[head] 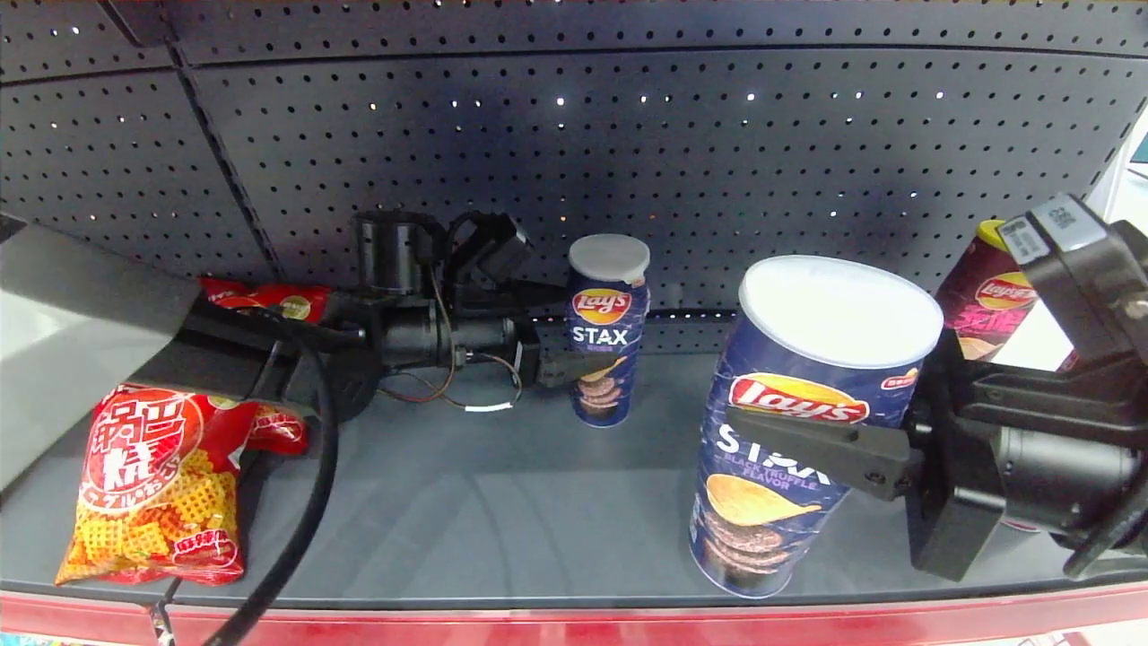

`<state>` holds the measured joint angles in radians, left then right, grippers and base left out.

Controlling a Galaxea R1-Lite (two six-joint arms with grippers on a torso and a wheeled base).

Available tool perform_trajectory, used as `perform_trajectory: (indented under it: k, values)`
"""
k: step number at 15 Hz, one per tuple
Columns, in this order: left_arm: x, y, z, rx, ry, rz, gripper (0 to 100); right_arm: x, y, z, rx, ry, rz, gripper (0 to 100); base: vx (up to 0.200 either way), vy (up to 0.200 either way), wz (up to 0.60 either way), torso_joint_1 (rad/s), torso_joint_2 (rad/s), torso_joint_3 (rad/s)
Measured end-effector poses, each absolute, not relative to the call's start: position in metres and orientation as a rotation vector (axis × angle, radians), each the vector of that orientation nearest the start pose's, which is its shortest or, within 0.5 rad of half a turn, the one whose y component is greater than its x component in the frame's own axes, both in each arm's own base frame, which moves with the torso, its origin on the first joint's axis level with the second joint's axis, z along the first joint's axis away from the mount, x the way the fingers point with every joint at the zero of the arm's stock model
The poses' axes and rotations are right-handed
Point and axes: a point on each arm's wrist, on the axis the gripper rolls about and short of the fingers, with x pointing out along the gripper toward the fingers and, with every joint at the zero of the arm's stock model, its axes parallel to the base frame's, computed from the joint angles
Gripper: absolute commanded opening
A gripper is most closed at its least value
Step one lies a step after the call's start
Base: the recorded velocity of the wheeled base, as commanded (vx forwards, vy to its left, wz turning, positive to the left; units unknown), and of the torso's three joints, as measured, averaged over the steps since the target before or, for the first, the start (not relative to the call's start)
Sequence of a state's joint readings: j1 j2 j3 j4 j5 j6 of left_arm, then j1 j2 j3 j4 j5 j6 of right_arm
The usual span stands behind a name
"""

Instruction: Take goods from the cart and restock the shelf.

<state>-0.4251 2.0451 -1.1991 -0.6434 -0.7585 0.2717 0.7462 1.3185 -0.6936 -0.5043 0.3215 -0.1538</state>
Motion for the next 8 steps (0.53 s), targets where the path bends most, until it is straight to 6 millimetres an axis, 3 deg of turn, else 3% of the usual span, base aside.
perform_trajectory:
  k: [8]
  values:
    - [0.371,-0.211,0.152,0.205,0.050,-1.253,100,0.149,0.147,0.239,-0.148,0.045,1.069,0,0.000,0.000,0.00,0.000,0.00,0.000]
